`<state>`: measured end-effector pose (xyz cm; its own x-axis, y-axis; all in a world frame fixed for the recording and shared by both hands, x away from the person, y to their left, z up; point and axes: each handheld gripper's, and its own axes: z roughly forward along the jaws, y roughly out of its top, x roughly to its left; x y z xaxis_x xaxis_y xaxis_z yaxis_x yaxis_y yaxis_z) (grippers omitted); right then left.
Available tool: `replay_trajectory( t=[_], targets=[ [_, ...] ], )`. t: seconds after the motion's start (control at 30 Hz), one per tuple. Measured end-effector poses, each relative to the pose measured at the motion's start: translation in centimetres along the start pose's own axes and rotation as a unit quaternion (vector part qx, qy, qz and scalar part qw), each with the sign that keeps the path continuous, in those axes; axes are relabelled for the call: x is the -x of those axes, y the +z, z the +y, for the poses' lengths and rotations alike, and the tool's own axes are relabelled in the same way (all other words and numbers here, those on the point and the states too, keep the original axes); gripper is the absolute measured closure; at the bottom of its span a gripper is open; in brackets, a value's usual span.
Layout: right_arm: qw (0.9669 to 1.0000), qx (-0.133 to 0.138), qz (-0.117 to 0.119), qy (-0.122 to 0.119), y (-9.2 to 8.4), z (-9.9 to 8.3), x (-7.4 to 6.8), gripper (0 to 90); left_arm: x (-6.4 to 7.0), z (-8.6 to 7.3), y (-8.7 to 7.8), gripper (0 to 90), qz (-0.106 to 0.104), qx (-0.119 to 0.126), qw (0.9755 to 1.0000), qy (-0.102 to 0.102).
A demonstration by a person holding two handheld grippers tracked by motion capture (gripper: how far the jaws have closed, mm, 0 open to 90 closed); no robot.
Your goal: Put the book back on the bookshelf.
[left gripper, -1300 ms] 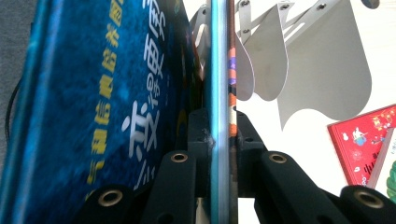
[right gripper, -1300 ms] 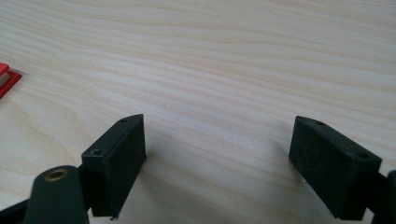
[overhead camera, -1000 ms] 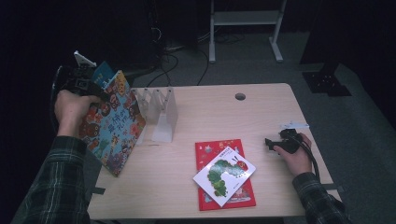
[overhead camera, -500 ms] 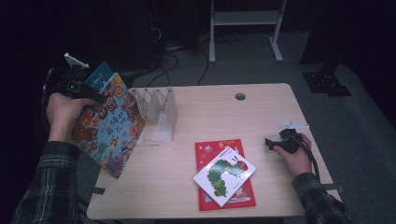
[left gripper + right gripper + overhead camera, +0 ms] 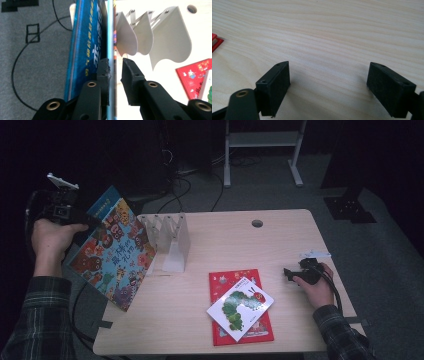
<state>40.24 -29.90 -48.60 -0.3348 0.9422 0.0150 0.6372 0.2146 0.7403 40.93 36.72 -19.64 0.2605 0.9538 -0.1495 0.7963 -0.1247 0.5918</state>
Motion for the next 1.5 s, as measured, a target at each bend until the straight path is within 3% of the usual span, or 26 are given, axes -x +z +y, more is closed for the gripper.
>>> replay_trajectory(
  t=[0.23, 0.6, 0.87, 0.97, 1.13, 1.17, 1.2, 1.23, 1.5],
  targets=[
    [1.0, 0.0, 0.0, 0.0, 0.0, 0.0, 0.0, 17.6, 1.2, 0.2, -0.6, 88.4, -0.018, -0.004, 0.9995, 0.026],
    [1.0, 0.0, 0.0, 0.0, 0.0, 0.0, 0.0, 17.6, 4.9, -0.1, 1.4, 89.7, -0.044, -0.026, 0.9954, 0.081],
    [1.0, 0.0, 0.001, 0.0, 0.0, 0.0, 0.0, 17.6, 7.4, -0.9, 3.3, 89.5, -0.066, -0.04, 0.9898, 0.119],
    [1.0, 0.0, 0.001, 0.0, 0.0, 0.0, 0.0, 17.4, 8.5, -1.5, 4.4, 89.6, -0.072, -0.054, 0.9862, 0.138],
    [1.0, 0.0, 0.001, -0.001, 0.0, 0.0, 0.0, 17.1, 9.5, -2.2, 5.5, 89.6, -0.078, -0.064, 0.9834, 0.151],
    [1.0, 0.0, 0.002, -0.001, 0.0, 0.0, 0.0, 16.9, 9.9, -2.6, 6.1, 89.5, -0.086, -0.069, 0.9817, 0.155],
    [1.0, 0.0, 0.002, -0.001, 0.0, 0.0, 0.0, 16.9, 9.9, -2.6, 6.1, 89.5, -0.086, -0.069, 0.9817, 0.155],
    [1.0, 0.0, 0.002, -0.001, 0.0, 0.0, 0.0, 16.8, 10.4, -3.1, 6.6, 89.6, -0.091, -0.073, 0.9796, 0.164],
    [1.0, 0.0, 0.002, -0.002, 0.0, 0.0, 0.0, 16.8, 11.7, -5.1, 9.3, 89.3, -0.096, -0.086, 0.9754, 0.178]
  ],
)
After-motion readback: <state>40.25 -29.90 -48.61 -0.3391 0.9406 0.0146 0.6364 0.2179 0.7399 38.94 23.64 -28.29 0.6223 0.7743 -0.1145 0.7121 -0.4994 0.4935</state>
